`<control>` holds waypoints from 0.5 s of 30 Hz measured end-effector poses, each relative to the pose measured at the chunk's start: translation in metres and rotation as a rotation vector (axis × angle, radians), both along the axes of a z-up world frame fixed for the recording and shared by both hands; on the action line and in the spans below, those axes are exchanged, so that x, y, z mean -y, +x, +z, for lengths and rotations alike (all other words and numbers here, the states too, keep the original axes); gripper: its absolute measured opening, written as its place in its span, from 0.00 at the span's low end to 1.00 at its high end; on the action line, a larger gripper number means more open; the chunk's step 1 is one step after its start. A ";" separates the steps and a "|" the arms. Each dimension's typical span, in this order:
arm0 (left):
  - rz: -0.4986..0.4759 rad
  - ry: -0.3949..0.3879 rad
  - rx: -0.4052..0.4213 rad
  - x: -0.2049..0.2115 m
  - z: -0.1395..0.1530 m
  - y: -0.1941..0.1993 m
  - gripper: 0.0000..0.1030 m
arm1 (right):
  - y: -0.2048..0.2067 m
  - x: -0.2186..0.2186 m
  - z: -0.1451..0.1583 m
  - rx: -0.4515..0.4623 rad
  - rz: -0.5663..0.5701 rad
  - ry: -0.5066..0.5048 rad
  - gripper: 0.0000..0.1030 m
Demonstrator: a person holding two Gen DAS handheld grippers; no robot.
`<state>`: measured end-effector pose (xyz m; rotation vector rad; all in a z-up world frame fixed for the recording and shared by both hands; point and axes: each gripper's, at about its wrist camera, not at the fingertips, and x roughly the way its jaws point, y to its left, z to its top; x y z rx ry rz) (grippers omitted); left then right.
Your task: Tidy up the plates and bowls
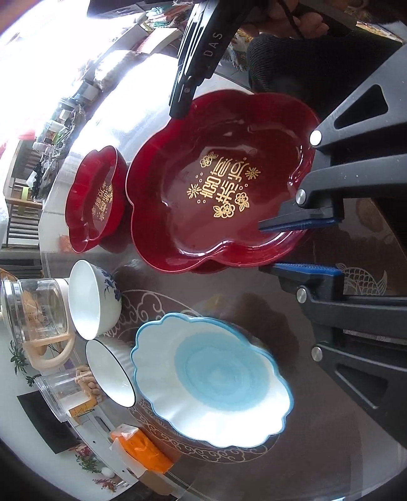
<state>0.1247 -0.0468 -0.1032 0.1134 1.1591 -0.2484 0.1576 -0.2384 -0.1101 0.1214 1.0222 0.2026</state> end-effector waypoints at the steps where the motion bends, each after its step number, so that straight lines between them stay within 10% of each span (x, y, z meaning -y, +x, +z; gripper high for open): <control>1: -0.007 0.006 -0.005 0.000 0.001 -0.002 0.20 | 0.001 0.000 0.000 0.002 -0.002 0.002 0.22; 6: -0.012 0.017 -0.012 0.000 0.007 -0.011 0.25 | -0.001 0.002 0.003 0.019 -0.014 0.013 0.25; 10: 0.040 0.015 0.050 -0.008 0.017 -0.016 0.60 | -0.009 0.006 0.011 0.036 -0.029 0.038 0.29; 15: 0.072 -0.015 0.057 -0.012 0.009 -0.019 0.62 | -0.031 0.013 0.022 0.065 -0.042 0.102 0.35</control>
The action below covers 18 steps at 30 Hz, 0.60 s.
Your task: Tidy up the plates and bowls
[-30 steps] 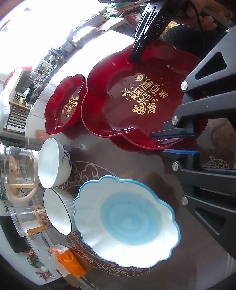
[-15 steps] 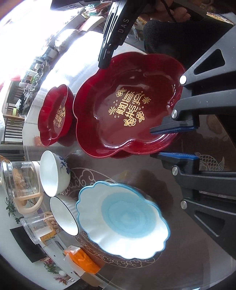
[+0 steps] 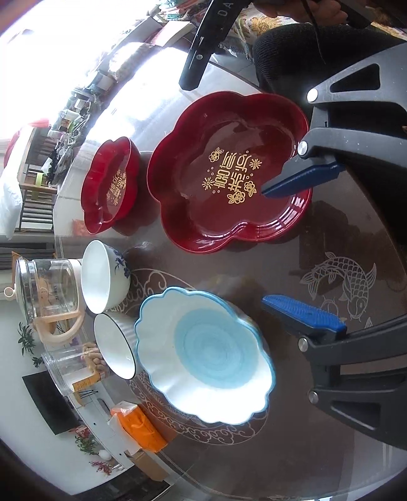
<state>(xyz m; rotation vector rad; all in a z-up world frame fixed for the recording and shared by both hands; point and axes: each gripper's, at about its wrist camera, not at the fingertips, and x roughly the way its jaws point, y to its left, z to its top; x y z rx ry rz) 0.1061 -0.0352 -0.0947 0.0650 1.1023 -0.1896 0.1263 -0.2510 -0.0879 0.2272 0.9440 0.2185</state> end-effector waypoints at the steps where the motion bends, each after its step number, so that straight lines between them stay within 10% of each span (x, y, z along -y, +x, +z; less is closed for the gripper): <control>1: -0.009 -0.042 -0.018 0.000 -0.003 -0.001 0.62 | -0.007 0.001 0.001 0.006 -0.002 0.015 0.36; 18: -0.068 -0.376 -0.086 0.061 -0.026 0.013 0.80 | -0.065 0.044 0.001 0.072 -0.175 0.118 0.54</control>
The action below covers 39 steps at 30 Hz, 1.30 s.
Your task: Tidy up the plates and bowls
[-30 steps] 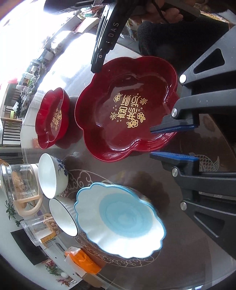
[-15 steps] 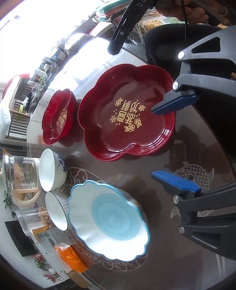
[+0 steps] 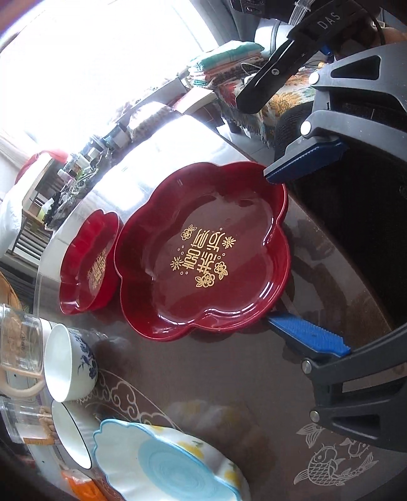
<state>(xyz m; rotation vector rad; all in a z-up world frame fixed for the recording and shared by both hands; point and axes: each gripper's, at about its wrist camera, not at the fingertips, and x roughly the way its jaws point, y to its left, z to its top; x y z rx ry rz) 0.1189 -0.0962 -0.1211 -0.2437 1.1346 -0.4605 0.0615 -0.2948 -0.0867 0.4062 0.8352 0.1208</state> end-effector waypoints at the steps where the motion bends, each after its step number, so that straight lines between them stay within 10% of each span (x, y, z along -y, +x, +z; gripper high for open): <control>1: 0.005 0.029 0.026 0.001 0.005 -0.001 0.80 | -0.001 0.004 0.002 0.007 -0.016 0.001 0.54; 21: 0.130 0.395 0.271 -0.030 0.050 -0.020 0.82 | -0.014 0.000 0.013 0.038 -0.036 -0.078 0.63; 33: 0.189 0.574 0.192 -0.037 0.036 -0.030 0.97 | -0.042 -0.013 0.029 0.099 -0.238 -0.359 0.78; 39: 0.174 0.416 0.270 -0.052 0.044 -0.063 0.97 | -0.067 -0.013 0.039 0.302 -0.123 -0.273 0.78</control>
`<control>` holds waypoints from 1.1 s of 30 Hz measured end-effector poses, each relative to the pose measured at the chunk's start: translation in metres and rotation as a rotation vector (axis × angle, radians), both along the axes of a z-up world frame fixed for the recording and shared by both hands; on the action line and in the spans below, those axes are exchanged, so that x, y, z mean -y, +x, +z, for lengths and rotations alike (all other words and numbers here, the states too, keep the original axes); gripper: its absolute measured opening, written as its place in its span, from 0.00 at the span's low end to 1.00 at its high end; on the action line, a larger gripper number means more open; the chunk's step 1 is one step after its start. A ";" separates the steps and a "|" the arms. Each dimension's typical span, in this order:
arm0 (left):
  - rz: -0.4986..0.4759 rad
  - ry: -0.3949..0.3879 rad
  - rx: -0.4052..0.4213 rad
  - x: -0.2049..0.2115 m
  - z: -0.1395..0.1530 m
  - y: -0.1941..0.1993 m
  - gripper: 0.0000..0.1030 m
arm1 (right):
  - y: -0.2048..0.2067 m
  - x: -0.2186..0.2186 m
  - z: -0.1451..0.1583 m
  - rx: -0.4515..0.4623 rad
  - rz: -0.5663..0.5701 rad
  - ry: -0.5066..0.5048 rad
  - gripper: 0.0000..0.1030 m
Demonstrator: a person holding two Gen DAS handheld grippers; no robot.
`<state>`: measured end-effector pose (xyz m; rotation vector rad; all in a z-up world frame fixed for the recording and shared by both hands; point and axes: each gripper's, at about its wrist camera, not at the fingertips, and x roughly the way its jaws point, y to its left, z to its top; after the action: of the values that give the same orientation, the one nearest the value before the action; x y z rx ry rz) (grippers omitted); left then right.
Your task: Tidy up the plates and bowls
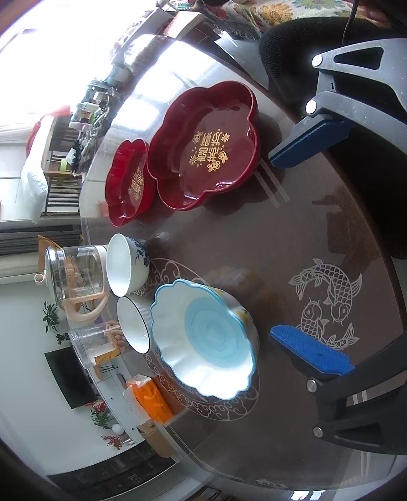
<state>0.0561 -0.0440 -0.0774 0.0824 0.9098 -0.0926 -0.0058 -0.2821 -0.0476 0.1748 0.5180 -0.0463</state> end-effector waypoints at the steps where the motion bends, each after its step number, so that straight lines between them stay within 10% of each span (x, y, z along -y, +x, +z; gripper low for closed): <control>1: -0.019 -0.039 0.036 -0.002 0.006 -0.006 0.97 | -0.002 -0.003 -0.002 0.001 0.017 -0.010 0.78; 6: -0.126 -0.130 0.097 0.001 0.016 -0.028 0.97 | 0.002 -0.007 -0.026 -0.133 0.100 0.110 0.78; 11: -0.144 -0.065 -0.080 0.013 -0.010 -0.031 0.97 | 0.000 -0.011 -0.038 -0.206 0.133 0.156 0.78; 16: -0.087 0.020 -0.080 0.006 -0.025 -0.034 0.97 | -0.013 -0.014 -0.032 -0.168 0.107 0.047 0.79; 23: -0.083 -0.157 -0.197 -0.011 -0.031 -0.022 0.97 | -0.010 -0.026 -0.041 -0.223 0.101 -0.048 0.78; 33: -0.178 -0.157 -0.153 0.010 0.020 0.064 0.97 | 0.039 -0.010 -0.021 -0.226 0.150 -0.019 0.78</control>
<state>0.1199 -0.0537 -0.0573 0.0103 1.0436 -0.3390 0.0332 -0.2721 -0.0689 0.1117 0.7542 0.0763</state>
